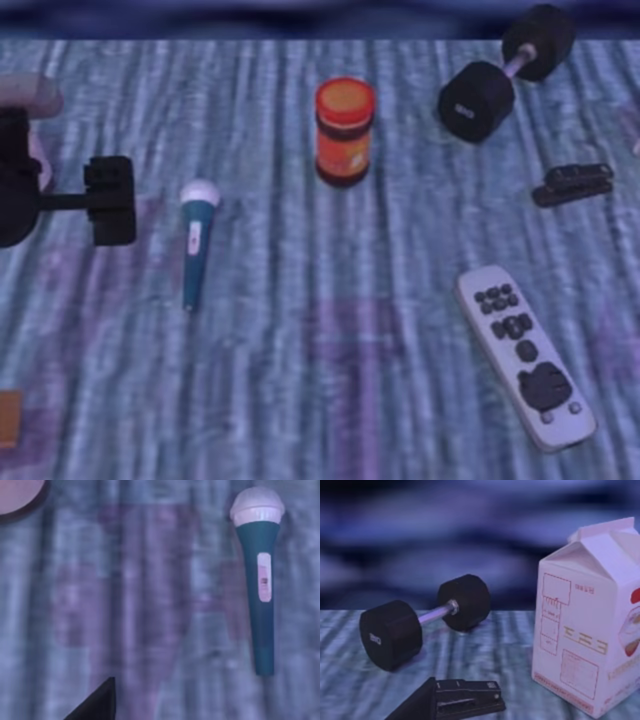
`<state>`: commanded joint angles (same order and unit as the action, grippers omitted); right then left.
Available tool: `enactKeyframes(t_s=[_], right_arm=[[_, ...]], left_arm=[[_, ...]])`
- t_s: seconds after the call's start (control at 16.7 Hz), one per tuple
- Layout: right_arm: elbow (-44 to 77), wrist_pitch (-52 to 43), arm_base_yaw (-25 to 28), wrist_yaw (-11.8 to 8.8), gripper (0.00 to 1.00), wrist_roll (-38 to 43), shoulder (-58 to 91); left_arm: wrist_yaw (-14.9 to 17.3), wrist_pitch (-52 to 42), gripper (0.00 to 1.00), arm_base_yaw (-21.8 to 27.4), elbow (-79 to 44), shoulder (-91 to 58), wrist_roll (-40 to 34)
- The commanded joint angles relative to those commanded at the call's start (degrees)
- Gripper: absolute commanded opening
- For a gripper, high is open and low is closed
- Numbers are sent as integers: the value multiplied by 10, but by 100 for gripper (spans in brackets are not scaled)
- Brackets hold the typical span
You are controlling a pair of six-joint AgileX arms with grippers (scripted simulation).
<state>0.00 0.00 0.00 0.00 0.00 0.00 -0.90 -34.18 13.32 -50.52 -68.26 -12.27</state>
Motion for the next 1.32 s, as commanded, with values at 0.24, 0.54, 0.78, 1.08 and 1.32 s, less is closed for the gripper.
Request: enactKeyframes(t_s=[0.24, 0.54, 0.78, 1.08, 1.32], right_arm=[[0, 0, 0, 0, 100, 0, 0], [0, 0, 0, 0, 100, 0, 0], [0, 0, 0, 0, 100, 0, 0], [0, 0, 0, 0, 100, 0, 0], [0, 0, 0, 0, 100, 0, 0]], left_arm=[[-1, -93, 100, 39, -155, -211, -35], [-6, -186, 100, 74, -282, -384, -66], [-8, -213, 100, 82, -313, -428, -75], [-8, -210, 100, 79, -310, -428, -74], [-8, -143, 100, 79, -282, -468, -71]])
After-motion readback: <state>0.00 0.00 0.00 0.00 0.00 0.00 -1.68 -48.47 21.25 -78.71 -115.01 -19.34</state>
